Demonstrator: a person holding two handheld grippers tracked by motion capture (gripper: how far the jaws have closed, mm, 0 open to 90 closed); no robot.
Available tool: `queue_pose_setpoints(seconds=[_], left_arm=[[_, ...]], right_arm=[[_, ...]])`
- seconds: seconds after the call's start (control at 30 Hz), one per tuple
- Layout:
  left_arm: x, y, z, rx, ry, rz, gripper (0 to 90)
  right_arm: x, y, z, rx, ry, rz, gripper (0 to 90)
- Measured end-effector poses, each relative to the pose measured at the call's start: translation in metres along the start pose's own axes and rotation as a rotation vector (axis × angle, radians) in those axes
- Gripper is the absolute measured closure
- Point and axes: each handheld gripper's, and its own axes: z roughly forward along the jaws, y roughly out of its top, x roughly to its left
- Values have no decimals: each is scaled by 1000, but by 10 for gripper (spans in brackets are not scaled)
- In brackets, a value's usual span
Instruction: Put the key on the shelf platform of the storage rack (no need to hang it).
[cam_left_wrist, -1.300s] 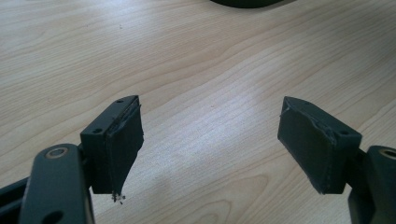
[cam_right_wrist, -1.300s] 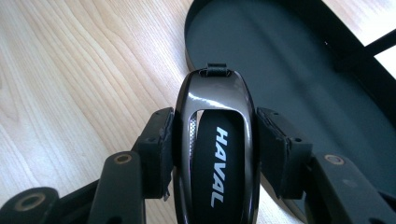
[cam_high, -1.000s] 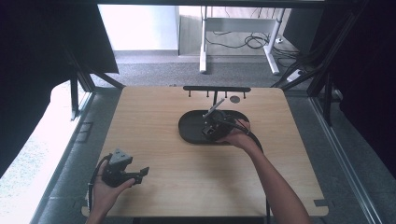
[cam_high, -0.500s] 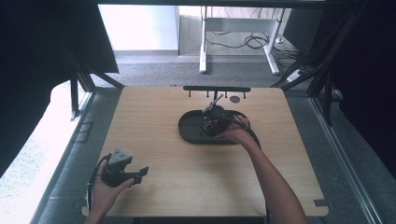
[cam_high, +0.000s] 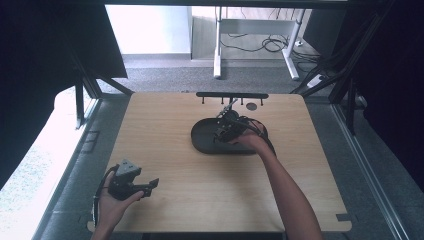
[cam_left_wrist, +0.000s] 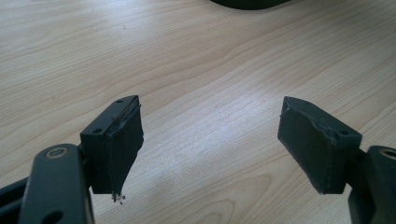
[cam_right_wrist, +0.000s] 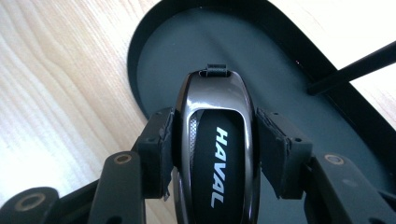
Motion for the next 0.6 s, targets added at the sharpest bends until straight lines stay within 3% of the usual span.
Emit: queue_pose_setpoints(seconds=[0.3,0.6], left_arm=[[1,0,0,-2,2,-6,224],[0,0,0,0,0,-1,224]], right_arm=[[-5,3,20,5,6,-3,491],[-12,-5,26,28,-1,10,490]])
